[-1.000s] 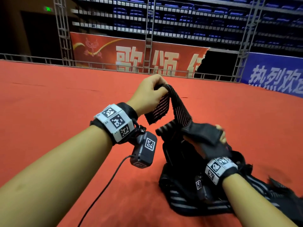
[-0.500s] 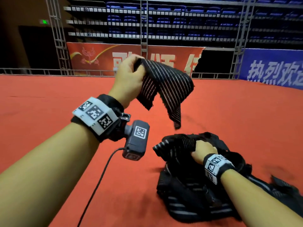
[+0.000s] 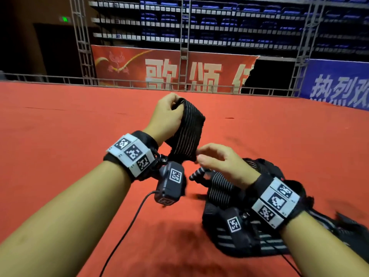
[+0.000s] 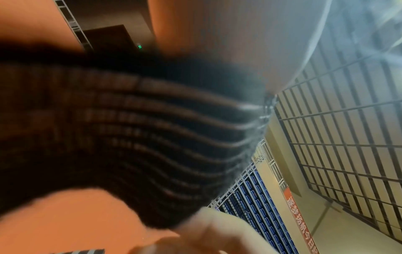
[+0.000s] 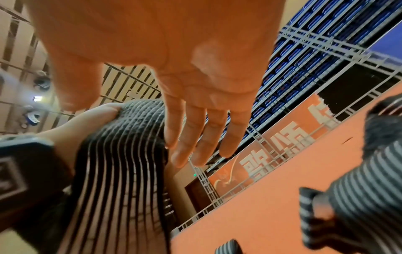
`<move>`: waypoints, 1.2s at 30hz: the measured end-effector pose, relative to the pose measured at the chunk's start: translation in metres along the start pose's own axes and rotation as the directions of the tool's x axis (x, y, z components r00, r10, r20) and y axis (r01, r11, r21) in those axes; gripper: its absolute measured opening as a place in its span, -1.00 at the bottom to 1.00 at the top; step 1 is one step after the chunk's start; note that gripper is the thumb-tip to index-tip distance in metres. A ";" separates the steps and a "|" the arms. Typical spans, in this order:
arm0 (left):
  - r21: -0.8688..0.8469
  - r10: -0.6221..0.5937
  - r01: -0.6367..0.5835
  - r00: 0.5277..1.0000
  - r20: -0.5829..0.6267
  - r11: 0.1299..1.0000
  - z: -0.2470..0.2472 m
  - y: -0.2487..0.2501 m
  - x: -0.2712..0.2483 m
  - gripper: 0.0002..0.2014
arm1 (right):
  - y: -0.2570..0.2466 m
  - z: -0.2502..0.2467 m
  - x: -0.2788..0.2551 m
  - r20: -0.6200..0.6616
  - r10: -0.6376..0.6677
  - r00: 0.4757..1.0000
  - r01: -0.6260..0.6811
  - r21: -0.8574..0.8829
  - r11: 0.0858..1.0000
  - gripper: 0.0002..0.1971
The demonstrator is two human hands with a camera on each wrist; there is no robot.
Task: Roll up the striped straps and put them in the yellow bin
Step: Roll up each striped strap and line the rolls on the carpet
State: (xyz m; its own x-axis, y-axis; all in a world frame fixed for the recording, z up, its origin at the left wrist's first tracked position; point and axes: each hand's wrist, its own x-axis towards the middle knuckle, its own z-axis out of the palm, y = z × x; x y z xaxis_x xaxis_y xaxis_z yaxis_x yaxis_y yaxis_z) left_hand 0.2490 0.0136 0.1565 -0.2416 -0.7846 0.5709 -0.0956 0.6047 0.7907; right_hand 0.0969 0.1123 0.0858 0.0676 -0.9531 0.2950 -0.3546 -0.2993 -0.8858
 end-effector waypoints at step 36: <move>0.097 0.033 -0.071 0.935 0.352 0.993 -0.052 -0.011 -0.067 -0.75 | -0.021 0.044 0.038 -0.272 0.122 0.954 0.003 0.420 0.908 -0.83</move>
State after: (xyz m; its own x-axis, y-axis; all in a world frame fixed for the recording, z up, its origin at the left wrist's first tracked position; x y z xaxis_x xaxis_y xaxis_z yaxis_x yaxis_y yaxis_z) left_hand 0.3168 0.0522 0.1212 -0.5694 -0.6661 0.4818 -0.1717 0.6695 0.7227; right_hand 0.1484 0.0801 0.0998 -0.2325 -0.9342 0.2707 0.0699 -0.2936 -0.9534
